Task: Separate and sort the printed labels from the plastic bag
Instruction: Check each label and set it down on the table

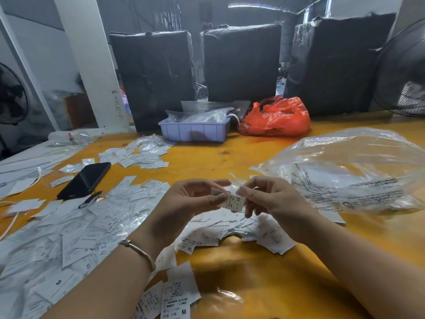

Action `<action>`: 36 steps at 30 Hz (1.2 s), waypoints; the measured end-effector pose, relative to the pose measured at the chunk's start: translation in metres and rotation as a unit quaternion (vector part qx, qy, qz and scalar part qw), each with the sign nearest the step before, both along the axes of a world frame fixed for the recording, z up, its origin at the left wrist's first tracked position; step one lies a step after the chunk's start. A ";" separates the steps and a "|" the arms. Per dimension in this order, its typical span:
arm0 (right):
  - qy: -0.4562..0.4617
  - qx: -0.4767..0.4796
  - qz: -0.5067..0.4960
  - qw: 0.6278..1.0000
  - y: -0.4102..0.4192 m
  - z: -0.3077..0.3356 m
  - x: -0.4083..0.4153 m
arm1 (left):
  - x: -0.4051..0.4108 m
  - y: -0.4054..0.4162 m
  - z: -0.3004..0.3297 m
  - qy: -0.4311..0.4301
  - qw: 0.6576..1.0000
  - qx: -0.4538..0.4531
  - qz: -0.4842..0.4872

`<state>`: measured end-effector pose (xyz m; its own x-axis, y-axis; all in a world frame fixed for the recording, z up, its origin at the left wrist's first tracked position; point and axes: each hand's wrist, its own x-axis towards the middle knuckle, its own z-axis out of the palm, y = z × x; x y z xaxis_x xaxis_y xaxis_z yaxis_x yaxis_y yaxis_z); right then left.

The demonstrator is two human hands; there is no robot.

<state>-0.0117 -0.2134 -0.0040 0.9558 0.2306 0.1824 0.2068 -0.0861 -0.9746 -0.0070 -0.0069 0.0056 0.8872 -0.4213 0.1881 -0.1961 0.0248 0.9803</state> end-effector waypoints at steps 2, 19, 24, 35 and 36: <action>-0.008 0.001 -0.008 1.000 0.002 0.000 -0.001 | -0.001 -0.002 -0.001 -0.014 1.000 0.023 0.015; -0.071 0.007 -0.028 0.997 0.000 -0.002 0.001 | -0.004 -0.003 0.002 -0.025 0.998 0.045 0.025; -0.065 -0.005 -0.022 0.998 0.003 -0.002 -0.001 | -0.005 -0.007 0.002 -0.044 0.998 0.029 0.031; -0.278 -0.180 -0.068 0.941 0.009 0.010 -0.011 | -0.005 -0.008 0.002 -0.067 0.995 0.042 0.065; -0.274 -0.179 -0.067 0.943 0.009 0.010 -0.009 | -0.006 -0.008 0.002 -0.069 0.994 0.046 0.065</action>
